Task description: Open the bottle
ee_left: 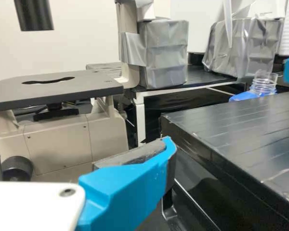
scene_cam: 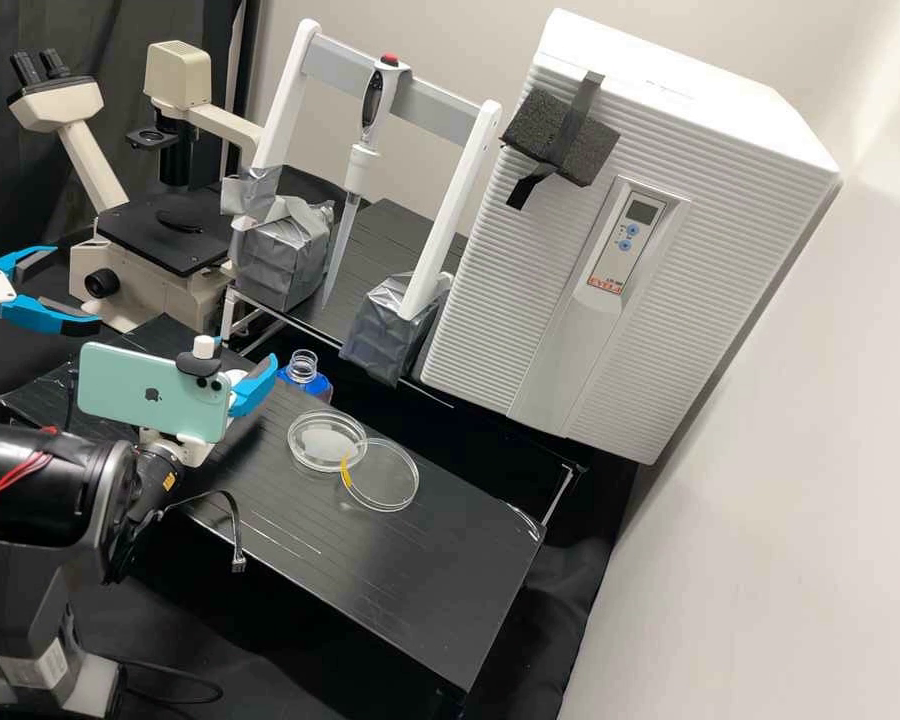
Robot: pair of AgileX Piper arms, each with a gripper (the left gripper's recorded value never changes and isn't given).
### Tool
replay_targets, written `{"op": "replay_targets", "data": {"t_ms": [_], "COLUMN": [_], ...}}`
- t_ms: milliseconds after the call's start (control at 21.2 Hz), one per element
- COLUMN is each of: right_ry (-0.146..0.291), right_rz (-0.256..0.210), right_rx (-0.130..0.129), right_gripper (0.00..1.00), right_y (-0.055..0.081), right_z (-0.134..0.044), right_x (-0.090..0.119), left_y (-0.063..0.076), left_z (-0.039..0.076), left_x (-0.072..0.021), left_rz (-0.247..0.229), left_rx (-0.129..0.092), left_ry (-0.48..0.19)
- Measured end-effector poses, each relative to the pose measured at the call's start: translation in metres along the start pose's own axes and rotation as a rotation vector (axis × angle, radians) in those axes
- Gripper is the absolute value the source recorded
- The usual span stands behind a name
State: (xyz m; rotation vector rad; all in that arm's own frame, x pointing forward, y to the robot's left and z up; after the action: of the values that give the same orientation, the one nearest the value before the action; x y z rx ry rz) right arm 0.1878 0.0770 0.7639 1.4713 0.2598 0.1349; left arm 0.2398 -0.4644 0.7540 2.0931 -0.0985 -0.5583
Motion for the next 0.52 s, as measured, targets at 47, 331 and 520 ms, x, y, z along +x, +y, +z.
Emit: {"op": "replay_targets", "data": {"t_ms": [47,331,520], "right_ry": [0.007,0.035,0.020], "right_rz": [0.010,0.083,0.147], "right_rx": [0.003,-0.001,-0.041], "right_gripper": [1.00,1.00,1.00], "right_y": [0.002,0.016,0.024], "right_z": [-0.001,-0.009,-0.017], "right_x": [-0.003,-0.016,-0.025], "left_y": [0.000,0.001,-0.001], "left_z": [0.000,0.001,0.002], "left_x": [0.0002,0.0026,0.0012], "left_rz": [0.003,0.032,0.033], "left_rx": [0.004,0.064,0.084], "left_ry": [0.008,0.082,0.122]}}
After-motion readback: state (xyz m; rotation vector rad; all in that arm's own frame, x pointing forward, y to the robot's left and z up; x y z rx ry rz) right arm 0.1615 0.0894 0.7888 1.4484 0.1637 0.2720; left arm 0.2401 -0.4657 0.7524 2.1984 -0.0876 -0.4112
